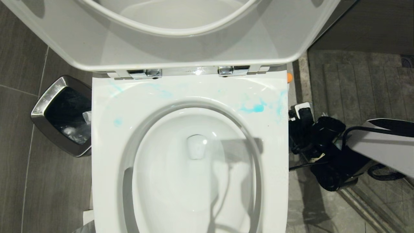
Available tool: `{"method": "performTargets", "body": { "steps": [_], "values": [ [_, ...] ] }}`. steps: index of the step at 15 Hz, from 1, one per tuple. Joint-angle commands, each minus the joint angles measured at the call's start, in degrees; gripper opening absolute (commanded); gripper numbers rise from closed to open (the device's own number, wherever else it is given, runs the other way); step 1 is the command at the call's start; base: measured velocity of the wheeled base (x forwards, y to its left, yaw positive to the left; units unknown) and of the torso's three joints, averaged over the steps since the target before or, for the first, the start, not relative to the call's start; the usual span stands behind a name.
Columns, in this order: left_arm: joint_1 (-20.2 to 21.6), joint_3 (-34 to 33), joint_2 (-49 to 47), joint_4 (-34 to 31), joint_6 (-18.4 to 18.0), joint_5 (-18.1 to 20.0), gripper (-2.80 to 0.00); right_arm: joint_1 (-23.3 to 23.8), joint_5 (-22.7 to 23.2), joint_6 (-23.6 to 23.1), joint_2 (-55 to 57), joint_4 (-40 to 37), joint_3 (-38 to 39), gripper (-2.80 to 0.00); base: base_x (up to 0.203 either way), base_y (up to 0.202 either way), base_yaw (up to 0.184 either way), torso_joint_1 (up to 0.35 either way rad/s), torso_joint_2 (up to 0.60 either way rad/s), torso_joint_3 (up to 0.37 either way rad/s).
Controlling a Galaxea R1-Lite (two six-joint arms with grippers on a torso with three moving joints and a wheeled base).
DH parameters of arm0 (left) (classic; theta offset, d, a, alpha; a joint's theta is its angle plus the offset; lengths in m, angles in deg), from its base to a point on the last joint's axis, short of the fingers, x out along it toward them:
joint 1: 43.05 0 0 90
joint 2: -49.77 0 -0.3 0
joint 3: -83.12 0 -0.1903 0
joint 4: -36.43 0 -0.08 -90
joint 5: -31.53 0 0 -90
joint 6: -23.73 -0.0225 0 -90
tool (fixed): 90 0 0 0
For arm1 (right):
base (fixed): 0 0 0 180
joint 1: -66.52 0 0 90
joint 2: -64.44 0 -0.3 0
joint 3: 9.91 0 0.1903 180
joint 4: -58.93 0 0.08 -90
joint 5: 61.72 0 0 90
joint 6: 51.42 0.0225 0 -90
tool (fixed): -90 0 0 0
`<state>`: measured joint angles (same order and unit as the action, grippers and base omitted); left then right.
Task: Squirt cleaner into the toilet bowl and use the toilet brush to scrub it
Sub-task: Pour in the cleaning agent
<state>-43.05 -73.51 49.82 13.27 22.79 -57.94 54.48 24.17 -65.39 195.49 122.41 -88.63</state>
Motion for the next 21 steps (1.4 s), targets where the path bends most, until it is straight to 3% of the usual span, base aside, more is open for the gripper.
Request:
{"method": "performTargets", "body": {
  "steps": [1,10,21],
  "values": [
    [0.00,-0.09,-0.05,0.06,-0.03,0.00,-2.80,-0.34,0.04,-0.33,4.51,0.55,-4.31,0.00,0.000,0.000,0.000,0.000,0.00,0.000],
    [0.00,-0.09,-0.05,0.06,-0.03,0.00,-2.80,-0.60,-0.01,-8.56,11.18,0.82,-21.59,0.00,0.000,0.000,0.000,0.000,0.00,0.000],
    [0.00,-0.09,-0.05,0.06,-0.03,0.00,-2.80,0.09,1.58,-12.51,14.32,0.82,-30.67,0.00,0.000,0.000,0.000,0.000,0.00,0.000]
  ]
}}
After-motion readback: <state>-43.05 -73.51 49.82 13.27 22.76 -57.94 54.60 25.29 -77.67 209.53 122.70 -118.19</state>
